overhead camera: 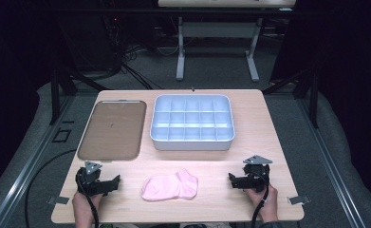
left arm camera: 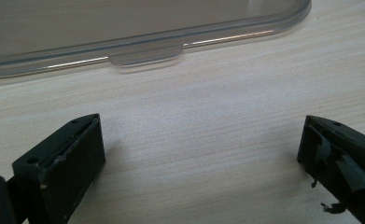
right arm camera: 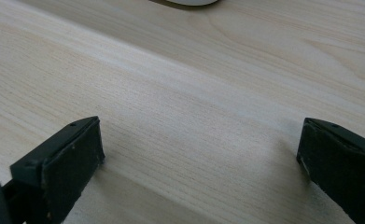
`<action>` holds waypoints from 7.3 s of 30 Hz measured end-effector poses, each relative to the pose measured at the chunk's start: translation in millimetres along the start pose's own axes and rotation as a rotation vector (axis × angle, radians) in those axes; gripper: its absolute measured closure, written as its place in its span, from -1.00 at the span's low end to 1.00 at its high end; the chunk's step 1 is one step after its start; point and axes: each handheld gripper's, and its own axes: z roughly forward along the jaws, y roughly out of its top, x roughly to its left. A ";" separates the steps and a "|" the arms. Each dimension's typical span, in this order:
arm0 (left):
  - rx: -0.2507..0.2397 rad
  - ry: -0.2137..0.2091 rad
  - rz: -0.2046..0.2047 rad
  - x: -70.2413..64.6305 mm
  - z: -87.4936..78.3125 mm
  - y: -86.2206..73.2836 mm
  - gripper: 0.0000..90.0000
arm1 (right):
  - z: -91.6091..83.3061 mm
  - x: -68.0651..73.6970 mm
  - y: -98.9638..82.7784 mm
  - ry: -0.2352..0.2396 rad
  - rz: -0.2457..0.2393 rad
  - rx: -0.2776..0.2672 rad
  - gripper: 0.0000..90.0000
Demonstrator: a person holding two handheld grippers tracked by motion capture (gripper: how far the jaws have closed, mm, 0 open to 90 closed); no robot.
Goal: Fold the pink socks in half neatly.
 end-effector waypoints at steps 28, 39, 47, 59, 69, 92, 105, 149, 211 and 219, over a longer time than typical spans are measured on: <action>-0.022 0.061 0.040 -6.9 -2.8 -1.2 -0.99 | 0.9 0.0 1.3 -0.003 0.006 0.004 -1.00; -0.014 0.011 0.051 -6.6 -4.8 -0.7 -1.00 | 0.8 0.0 1.3 -0.009 0.013 0.005 -1.00; -0.090 -0.161 0.062 -23.1 -30.4 4.9 -1.00 | 1.0 0.1 1.4 -0.011 0.016 0.004 -1.00; -0.127 -0.345 0.177 -75.6 -49.8 26.8 -1.00 | 1.1 0.1 1.3 -0.011 0.016 0.003 -1.00; -0.093 -0.411 0.262 -114.3 -45.1 33.8 -1.00 | 1.4 -0.2 1.4 -0.010 0.014 0.000 -1.00; 0.038 -0.447 0.357 -180.1 -2.3 40.1 -0.54 | 2.4 -0.4 2.1 0.004 0.001 -0.007 -0.98; 0.093 -0.378 0.418 -192.8 6.3 36.0 -0.19 | 2.6 -0.4 1.9 0.006 -0.001 -0.011 -0.97; -0.074 -0.500 0.435 -205.3 -29.2 63.1 0.79 | 3.1 0.0 2.6 0.006 -0.003 -0.009 -0.97; 0.012 -0.452 0.267 -180.6 10.7 30.7 0.45 | 2.3 0.0 2.3 0.004 -0.003 -0.010 -0.95; -0.018 -0.494 0.244 -175.5 12.4 24.6 0.66 | 1.9 0.0 2.0 0.005 -0.003 -0.011 -0.93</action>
